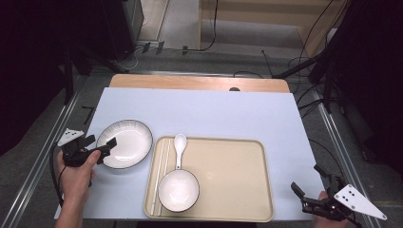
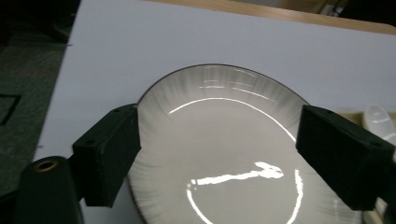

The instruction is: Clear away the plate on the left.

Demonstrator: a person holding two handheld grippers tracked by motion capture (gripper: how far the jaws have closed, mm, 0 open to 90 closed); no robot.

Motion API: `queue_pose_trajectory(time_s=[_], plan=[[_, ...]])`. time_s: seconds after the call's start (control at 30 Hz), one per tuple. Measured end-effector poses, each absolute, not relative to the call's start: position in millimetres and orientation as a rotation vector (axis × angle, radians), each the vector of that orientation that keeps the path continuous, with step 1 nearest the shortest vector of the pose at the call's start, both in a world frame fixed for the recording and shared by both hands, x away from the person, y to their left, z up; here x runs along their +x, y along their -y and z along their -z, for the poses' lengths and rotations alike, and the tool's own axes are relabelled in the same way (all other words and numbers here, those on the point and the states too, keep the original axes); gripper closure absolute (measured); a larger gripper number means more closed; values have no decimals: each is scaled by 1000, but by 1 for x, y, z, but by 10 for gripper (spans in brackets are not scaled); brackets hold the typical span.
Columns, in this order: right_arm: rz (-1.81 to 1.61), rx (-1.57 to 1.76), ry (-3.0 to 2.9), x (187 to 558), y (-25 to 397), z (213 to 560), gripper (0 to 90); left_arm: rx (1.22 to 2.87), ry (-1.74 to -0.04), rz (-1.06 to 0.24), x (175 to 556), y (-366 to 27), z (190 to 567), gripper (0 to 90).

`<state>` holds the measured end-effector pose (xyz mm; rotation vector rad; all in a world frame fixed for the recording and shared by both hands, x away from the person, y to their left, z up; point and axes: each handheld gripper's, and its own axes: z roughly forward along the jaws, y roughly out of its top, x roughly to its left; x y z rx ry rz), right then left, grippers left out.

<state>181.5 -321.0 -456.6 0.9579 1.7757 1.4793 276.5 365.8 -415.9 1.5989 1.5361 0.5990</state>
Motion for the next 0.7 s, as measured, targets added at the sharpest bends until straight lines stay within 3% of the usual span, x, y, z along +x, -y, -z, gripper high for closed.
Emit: queue_pose_trajectory(time_s=[0.37,0.6,0.7], plan=[[-1479,957,-1773,182,320,456,37,1561,-1652,-599,294,-391,424,241],[-1478,954,-1773,182,320,457,37,1613,-1697,-547,303,-382,435,342],[-1478,958,-1774,181,321,457,37,1605,-1712,-526,304,-383,435,430]])
